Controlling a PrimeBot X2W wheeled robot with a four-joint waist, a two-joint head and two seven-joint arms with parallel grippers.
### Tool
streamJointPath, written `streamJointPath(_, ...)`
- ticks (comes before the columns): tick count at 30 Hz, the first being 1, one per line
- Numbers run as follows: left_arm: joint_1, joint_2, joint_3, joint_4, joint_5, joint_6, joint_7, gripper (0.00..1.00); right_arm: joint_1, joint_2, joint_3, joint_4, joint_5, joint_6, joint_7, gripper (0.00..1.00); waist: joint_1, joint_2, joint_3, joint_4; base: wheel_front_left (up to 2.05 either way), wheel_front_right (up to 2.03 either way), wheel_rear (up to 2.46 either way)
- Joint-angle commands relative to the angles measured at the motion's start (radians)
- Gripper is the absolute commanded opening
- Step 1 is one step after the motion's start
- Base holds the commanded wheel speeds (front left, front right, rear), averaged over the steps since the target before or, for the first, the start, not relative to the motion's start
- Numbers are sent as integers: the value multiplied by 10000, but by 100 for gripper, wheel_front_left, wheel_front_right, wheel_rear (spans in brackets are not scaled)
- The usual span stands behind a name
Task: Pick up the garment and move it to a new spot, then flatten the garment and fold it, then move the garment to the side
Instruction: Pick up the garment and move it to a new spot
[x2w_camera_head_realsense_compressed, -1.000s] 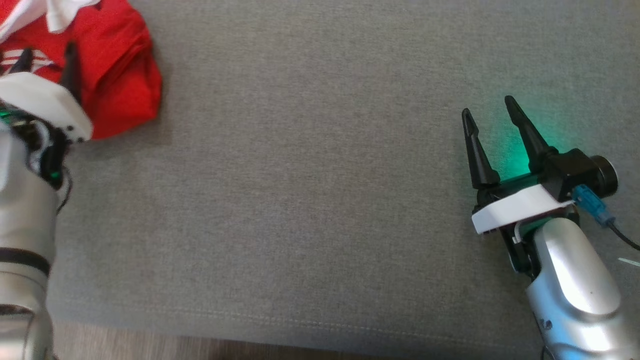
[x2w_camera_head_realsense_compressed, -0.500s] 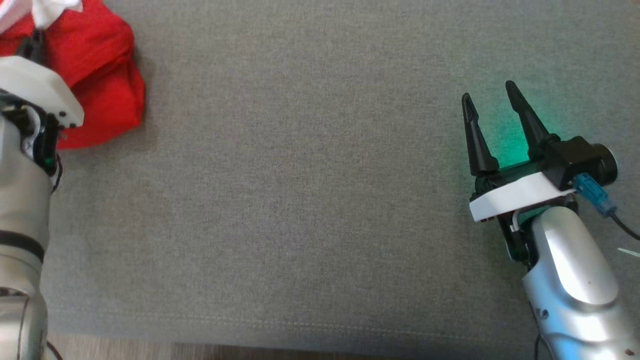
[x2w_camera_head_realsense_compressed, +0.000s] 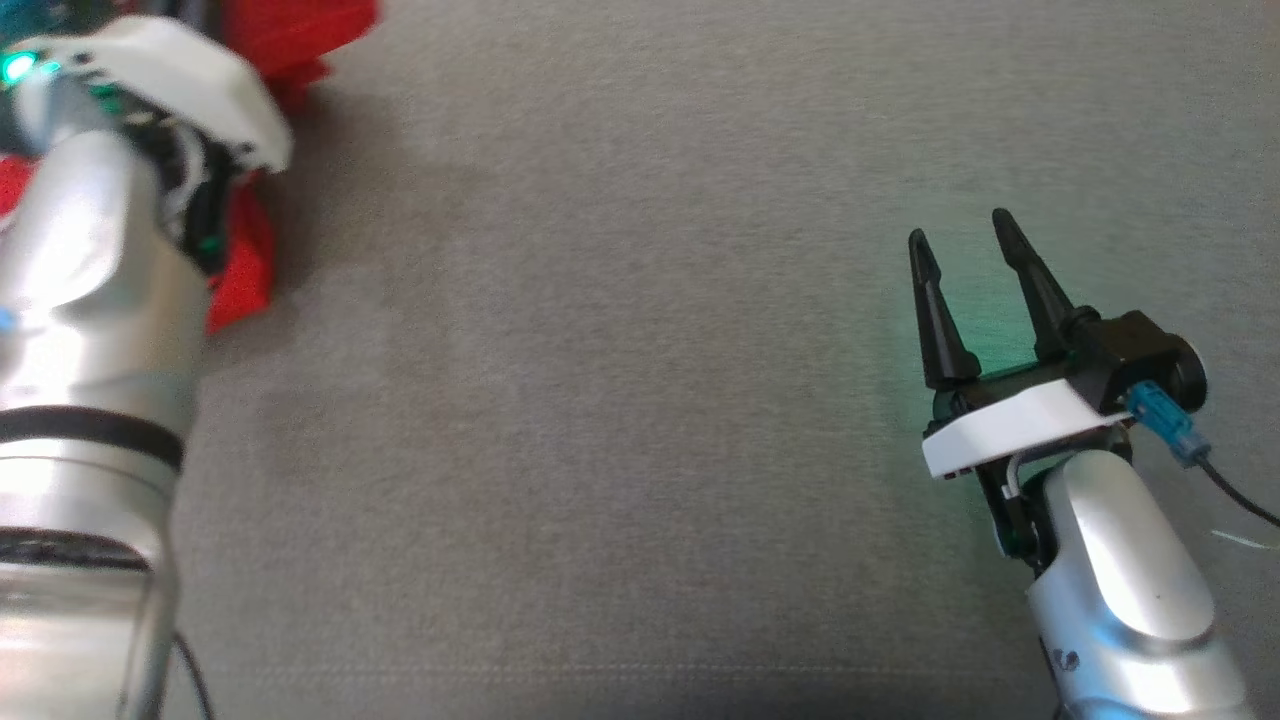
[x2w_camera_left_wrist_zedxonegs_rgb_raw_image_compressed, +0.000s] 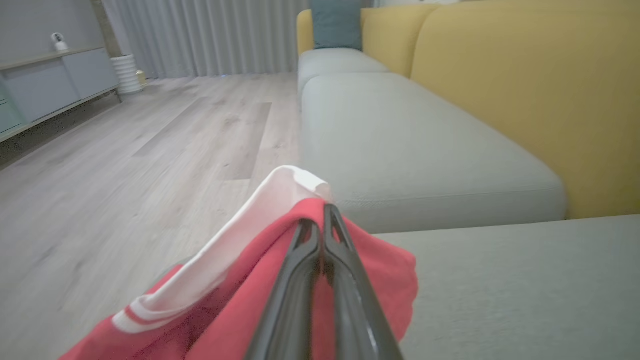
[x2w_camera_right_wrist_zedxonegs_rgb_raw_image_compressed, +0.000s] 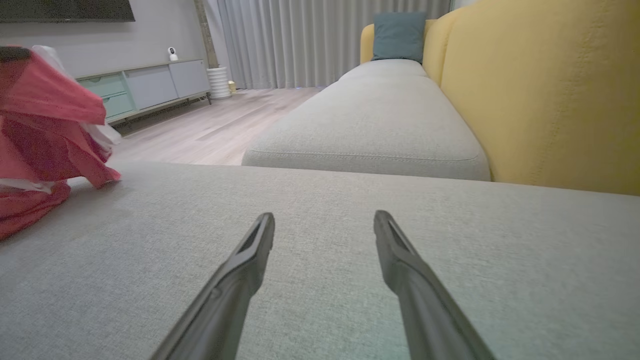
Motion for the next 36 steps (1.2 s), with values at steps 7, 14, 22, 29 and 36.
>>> streamJointPath(7, 247, -481, -633, -1601, -181, -58, -122, 0, 164, 310, 210, -309, 180, 75, -105, 100, 0, 0, -624, -1229, 0, 0, 0)
streamJointPath(14, 1020, -1353, -1454, -2634, -648, -60, -123, 0, 379, 397, 186, -322, 230, 75, -105, 100, 0, 0, -798, -2144, 0, 0, 0)
streamJointPath(22, 2410, -1674, -3025, -4031, -1636, -37, -123, 0, 495, 449, 240, -401, 255, 75, -105, 100, 0, 0, -828, -2827, 0, 0, 0)
streamJointPath(29, 3336, -1678, -3465, -4415, -2003, 841, -123, 100, 574, 463, 137, -454, 229, 75, -105, 100, 0, 0, -881, -2769, 0, 0, 0)
streamJointPath(36, 4935, -1567, -2194, -4925, -1162, 1650, -124, 100, 697, 473, 31, -472, 257, 75, -105, 100, 0, 0, -1070, -2256, 0, 0, 0)
